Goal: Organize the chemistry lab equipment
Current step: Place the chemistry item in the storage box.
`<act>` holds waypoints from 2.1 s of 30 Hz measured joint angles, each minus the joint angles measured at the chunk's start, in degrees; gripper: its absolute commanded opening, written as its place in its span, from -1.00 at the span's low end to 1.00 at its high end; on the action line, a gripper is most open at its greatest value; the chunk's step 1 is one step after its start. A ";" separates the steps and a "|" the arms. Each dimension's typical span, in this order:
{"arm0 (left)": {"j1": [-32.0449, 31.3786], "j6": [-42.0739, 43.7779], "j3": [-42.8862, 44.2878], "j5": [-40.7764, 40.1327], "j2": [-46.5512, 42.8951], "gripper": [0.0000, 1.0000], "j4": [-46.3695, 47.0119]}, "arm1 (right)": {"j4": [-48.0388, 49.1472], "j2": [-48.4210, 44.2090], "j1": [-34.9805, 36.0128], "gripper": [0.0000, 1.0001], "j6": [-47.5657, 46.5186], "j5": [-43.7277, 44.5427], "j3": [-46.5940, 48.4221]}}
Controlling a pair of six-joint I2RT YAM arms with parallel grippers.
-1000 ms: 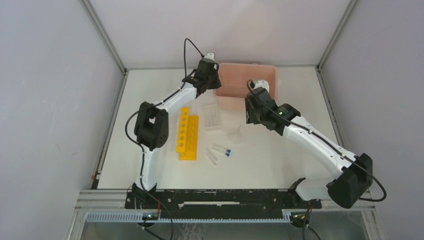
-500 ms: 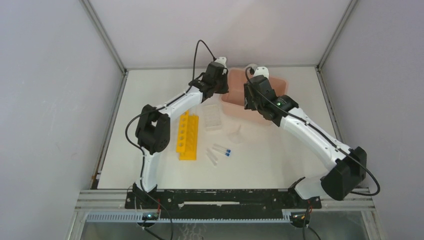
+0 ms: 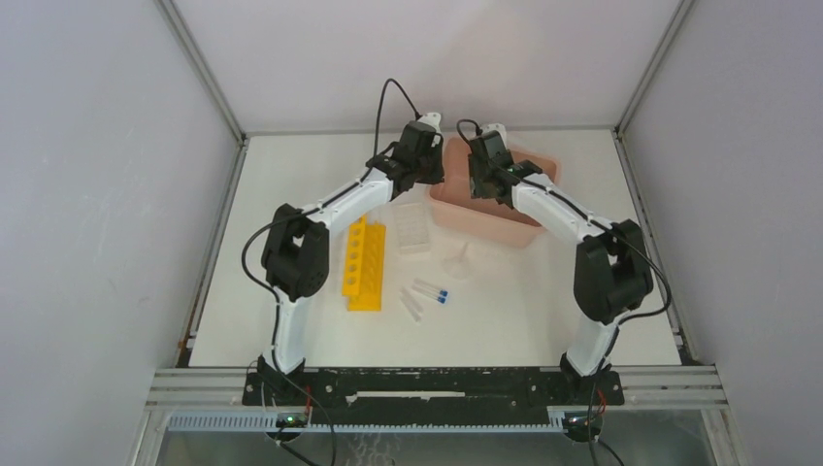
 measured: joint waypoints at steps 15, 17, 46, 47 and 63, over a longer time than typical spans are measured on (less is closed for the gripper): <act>0.02 0.09 -0.11 0.48 -0.09 -1.00 -0.02 | -2.16 13.86 -2.95 -0.37 -0.13 -4.50 8.85; 0.00 0.07 -0.11 0.48 -0.09 -1.00 0.00 | -3.04 15.04 -3.30 -0.23 0.31 -5.07 9.94; 0.02 0.00 -0.11 0.44 -0.09 -1.00 -0.04 | -4.76 9.75 -3.89 0.38 0.44 -5.81 12.41; 0.02 -0.02 -0.11 0.42 -0.09 -1.00 -0.09 | -4.50 8.55 -3.76 0.38 0.37 -5.70 11.91; 0.66 -0.74 -0.11 0.15 0.00 -1.00 -0.92 | -1.62 -22.01 15.89 0.28 -0.57 6.19 -9.73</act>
